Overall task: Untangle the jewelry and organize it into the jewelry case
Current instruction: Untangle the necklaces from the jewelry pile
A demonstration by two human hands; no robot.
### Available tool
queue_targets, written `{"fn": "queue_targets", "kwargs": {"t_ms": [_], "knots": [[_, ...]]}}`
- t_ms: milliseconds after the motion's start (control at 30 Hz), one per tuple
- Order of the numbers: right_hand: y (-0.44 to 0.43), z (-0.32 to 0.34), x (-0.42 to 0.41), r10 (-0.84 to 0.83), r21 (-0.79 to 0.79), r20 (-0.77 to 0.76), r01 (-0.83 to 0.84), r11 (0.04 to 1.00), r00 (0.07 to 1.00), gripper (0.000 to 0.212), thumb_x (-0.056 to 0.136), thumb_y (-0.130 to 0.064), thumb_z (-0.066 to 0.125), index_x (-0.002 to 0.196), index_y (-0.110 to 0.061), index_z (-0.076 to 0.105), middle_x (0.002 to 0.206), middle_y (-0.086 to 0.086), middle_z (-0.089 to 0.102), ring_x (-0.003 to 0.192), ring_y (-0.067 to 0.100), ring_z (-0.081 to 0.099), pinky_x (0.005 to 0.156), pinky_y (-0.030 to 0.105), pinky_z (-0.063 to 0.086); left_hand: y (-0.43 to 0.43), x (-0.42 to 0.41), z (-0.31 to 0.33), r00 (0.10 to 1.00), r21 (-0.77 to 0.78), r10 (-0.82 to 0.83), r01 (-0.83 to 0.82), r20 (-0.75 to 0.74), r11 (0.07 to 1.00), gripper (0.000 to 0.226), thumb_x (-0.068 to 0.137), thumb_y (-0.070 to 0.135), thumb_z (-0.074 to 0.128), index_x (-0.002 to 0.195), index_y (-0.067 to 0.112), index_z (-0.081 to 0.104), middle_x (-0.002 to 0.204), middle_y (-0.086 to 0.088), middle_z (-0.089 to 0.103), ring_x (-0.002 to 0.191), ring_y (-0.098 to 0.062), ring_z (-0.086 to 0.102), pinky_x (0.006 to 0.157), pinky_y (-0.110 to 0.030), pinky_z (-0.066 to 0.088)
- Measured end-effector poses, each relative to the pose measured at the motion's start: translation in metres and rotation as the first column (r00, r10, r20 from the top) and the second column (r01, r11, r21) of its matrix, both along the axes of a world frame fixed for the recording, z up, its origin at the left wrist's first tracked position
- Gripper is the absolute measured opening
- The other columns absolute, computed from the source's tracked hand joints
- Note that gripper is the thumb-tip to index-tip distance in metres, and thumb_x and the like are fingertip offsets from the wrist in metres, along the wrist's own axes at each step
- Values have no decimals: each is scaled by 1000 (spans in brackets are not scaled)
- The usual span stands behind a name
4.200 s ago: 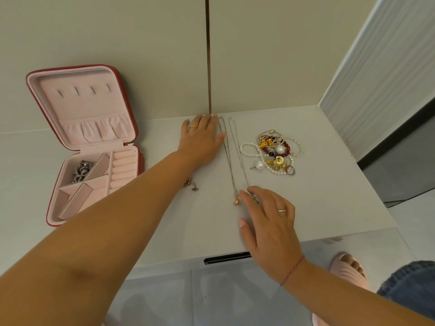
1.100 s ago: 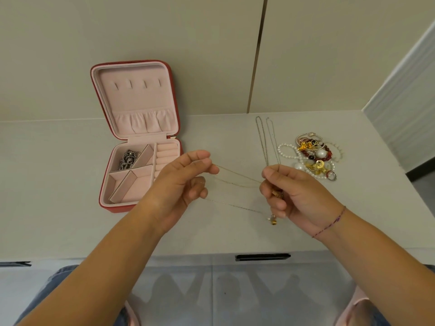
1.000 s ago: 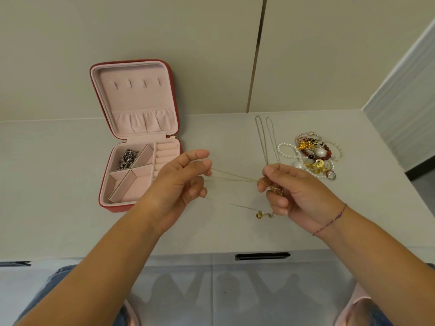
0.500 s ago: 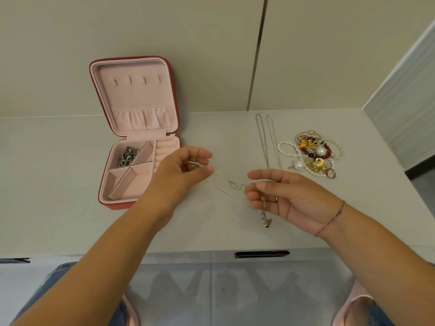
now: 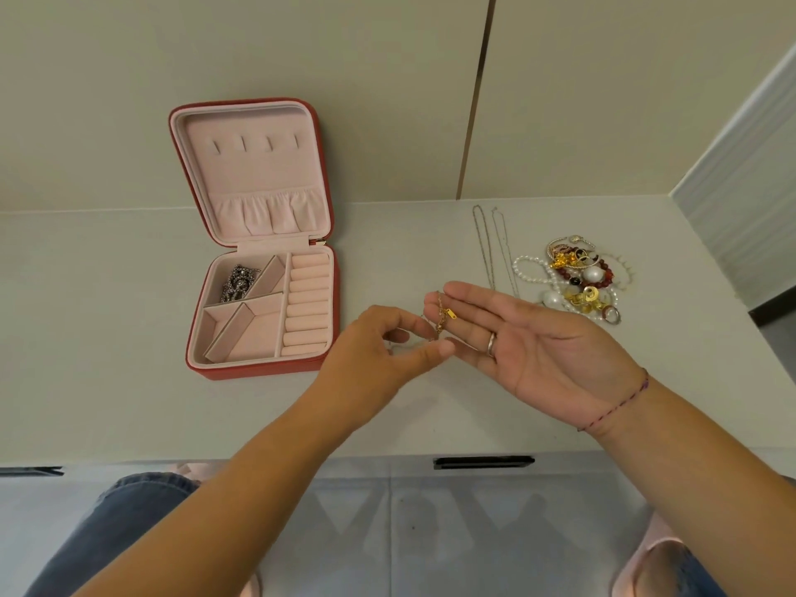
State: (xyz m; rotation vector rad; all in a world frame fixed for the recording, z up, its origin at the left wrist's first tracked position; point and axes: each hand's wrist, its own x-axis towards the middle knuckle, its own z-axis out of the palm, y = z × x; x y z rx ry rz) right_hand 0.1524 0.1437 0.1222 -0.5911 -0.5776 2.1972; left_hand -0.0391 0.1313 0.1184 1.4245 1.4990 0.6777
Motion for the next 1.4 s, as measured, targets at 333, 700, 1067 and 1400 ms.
{"fn": "queue_targets", "kwargs": {"t_ms": [333, 700, 1067, 1400], "knots": [[0, 1, 0, 31, 47, 73, -34, 998, 997, 75, 78, -23, 71, 141, -1, 36, 144, 15, 44, 134, 26, 41, 111, 45, 26, 3, 2, 1, 975, 6, 96, -100, 202, 995, 10, 77, 27, 76, 84, 21, 72, 70, 11, 70, 65, 3, 59, 60, -7, 44], [-1, -1, 1, -16, 138, 303, -28, 990, 953, 54, 79, -17, 67, 131, -11, 52, 131, 10, 58, 124, 23, 53, 103, 40, 43, 3, 2, 3, 935, -153, 96, -46, 342, 987, 18, 79, 35, 69, 88, 22, 78, 88, 3, 75, 88, -6, 65, 80, -17, 47], [-11, -5, -16, -204, 372, 686, -96, 923, 698, 21, 79, 1, 67, 99, -4, 60, 94, 13, 71, 85, 16, 68, 82, 24, 54, 2, 4, 10, 797, -254, 159, -6, 583, 967, 21, 72, 29, 66, 89, 21, 77, 81, 2, 70, 70, -6, 61, 69, -20, 43], [-13, -3, -19, -195, 356, 678, -84, 931, 709, 28, 67, -18, 72, 91, -6, 65, 90, 14, 71, 78, 16, 67, 79, 23, 54, 3, 3, 10, 803, -279, 180, -17, 569, 960, 20, 72, 29, 68, 88, 16, 71, 91, -7, 74, 69, -8, 64, 66, -20, 48]]}}
